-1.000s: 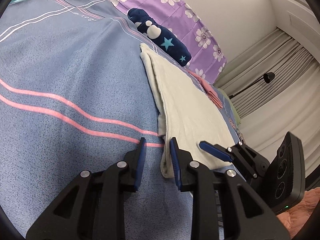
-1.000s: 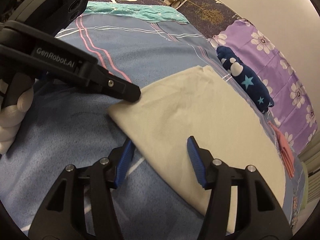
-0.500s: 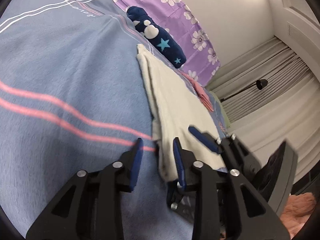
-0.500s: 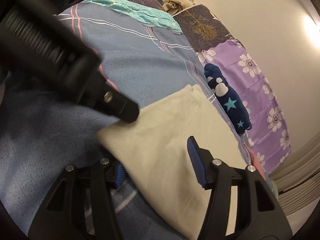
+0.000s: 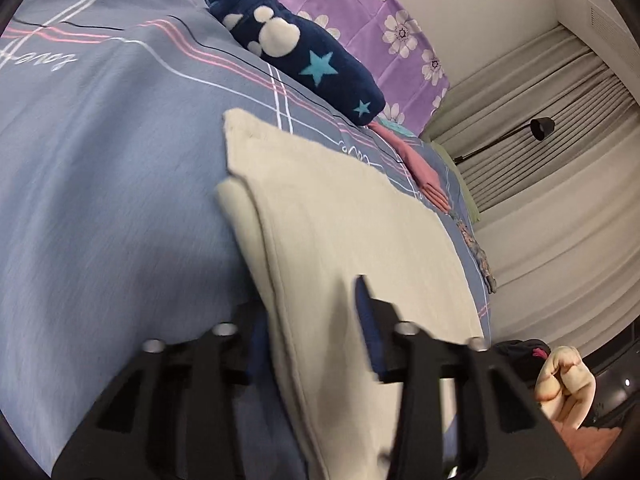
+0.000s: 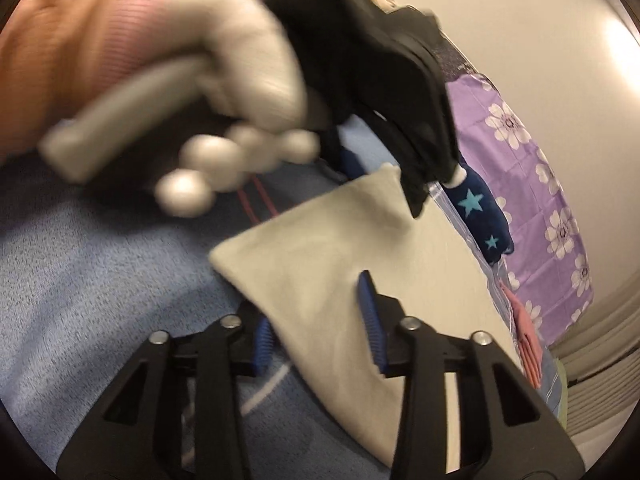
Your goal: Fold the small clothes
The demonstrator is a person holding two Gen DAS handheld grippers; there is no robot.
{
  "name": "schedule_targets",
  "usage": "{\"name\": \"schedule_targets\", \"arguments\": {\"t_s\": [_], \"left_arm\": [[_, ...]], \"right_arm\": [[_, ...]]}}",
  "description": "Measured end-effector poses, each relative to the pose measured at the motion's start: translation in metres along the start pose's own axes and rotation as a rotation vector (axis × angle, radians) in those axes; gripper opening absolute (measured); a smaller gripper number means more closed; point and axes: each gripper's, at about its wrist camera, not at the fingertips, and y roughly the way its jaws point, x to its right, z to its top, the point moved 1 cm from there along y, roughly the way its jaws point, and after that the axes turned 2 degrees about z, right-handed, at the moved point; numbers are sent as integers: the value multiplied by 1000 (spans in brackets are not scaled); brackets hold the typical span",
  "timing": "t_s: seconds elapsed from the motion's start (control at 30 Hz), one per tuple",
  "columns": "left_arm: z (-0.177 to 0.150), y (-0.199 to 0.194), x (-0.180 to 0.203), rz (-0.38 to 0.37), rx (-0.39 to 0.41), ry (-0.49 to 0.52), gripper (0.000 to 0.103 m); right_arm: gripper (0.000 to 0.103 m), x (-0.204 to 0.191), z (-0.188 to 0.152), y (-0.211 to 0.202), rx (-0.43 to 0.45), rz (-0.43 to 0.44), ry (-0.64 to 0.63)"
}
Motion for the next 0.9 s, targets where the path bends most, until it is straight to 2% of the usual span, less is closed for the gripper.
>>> {"name": "schedule_targets", "arguments": {"t_s": [0.03, 0.1, 0.17, 0.2, 0.33, 0.53, 0.77, 0.9], "left_arm": [[5, 5, -3, -2, -2, -21, 20], [13, 10, -7, -17, 3, -72, 16], [20, 13, -6, -21, 16, -107, 13], [23, 14, -3, -18, 19, -105, 13], [29, 7, 24, -5, 36, -43, 11], [44, 4, 73, 30, 66, 43, 11], [54, 19, 137, 65, 77, 106, 11], [54, 44, 180, 94, 71, 150, 11]], "right_arm": [[28, 0, 2, 2, 4, 0, -9], [24, 3, 4, 5, 9, 4, -9], [8, 10, 3, 2, 21, 21, 26], [5, 16, 2, -1, 33, 32, 50], [3, 50, -3, -16, 83, 104, 205], [3, 94, -19, -43, 139, 128, 392], [4, 162, -65, -65, 177, 121, 623], [4, 194, -99, -70, 177, 149, 747]]}}
